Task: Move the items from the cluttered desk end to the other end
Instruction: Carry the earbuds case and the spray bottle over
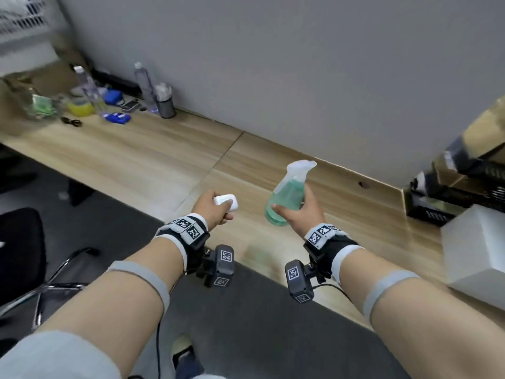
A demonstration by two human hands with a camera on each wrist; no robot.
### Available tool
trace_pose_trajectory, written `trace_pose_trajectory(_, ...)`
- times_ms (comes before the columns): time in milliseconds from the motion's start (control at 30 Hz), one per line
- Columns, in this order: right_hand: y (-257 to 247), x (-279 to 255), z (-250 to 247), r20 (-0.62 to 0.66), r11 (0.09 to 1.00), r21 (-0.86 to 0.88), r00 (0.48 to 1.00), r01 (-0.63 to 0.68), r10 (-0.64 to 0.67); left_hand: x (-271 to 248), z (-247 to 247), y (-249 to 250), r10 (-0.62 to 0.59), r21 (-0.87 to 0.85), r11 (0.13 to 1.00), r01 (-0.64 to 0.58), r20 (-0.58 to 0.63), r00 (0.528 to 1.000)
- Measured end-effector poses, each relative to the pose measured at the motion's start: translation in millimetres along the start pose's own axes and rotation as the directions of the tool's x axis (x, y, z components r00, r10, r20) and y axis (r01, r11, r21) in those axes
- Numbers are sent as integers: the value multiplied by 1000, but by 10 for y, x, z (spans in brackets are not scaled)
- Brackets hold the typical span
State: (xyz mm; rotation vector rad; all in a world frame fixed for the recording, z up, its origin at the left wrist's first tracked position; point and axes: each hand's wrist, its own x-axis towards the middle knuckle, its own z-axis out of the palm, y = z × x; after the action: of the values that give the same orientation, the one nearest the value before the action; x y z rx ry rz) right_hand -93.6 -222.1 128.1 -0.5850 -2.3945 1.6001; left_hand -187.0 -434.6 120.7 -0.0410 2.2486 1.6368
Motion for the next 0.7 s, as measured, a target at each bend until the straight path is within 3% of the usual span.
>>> trace_pose_trajectory(133, -434, 340, 988, 48, 999, -12, 998, 41, -41, 378, -1066, -148, 42, -26, 999, -43, -63, 997)
trace_pose_trajectory(367, -1074, 821, 2531, 81, 999, 40, 997, 6, -10, 1025, -2729, -379, -28, 10, 999, 30, -158, 987)
trace_pose_trajectory(700, -1379, 1606, 3868, 119, 999, -39, 993, -10, 15, 2095, -3724, -517, -37, 19, 999, 41, -176, 984)
